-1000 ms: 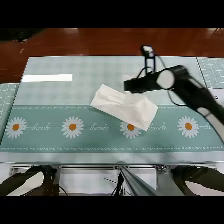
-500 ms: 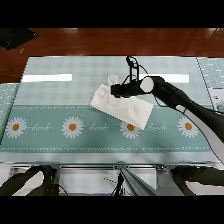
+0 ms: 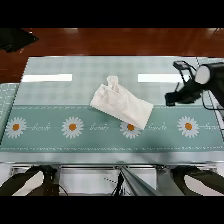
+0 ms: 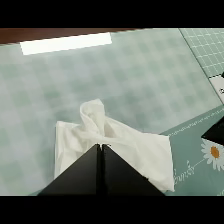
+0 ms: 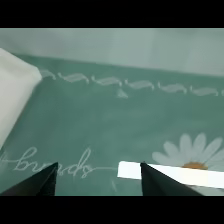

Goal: Fold the shirts.

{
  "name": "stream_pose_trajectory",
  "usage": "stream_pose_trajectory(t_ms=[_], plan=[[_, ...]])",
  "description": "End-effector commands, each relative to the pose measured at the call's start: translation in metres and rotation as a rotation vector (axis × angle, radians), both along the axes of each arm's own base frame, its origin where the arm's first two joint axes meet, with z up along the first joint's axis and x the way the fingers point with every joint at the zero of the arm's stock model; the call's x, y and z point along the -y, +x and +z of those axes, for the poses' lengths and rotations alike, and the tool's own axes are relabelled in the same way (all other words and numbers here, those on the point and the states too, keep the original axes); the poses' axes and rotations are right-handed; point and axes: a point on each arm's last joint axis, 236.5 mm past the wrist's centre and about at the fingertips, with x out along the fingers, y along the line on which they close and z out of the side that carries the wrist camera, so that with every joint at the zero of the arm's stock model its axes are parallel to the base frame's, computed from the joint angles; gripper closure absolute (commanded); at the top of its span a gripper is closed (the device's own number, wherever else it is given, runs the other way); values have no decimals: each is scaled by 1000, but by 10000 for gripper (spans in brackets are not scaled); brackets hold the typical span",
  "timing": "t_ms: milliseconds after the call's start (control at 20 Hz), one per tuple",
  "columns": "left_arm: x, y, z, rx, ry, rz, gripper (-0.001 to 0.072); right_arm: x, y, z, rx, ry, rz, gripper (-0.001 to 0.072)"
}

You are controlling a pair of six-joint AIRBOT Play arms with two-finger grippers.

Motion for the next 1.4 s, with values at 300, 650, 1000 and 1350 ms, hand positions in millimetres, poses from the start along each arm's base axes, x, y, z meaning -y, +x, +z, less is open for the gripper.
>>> stream_pose_trajectory(t_ms=[300,650,1000,1350], plan=[[-4,-7,-14,-45,49,-12,690,-91,1,-64,151,699,-555,119],[-5,-7,-18,-59,53,-17,690,-152,11,-88,132,741,-563,593],[-4,7,-55,-159,36,-23,690,-89,5,100,334,681,-200,668],[36,-2,-163,-389,25,-121,689,97,-102,145,315,122,-547,669]])
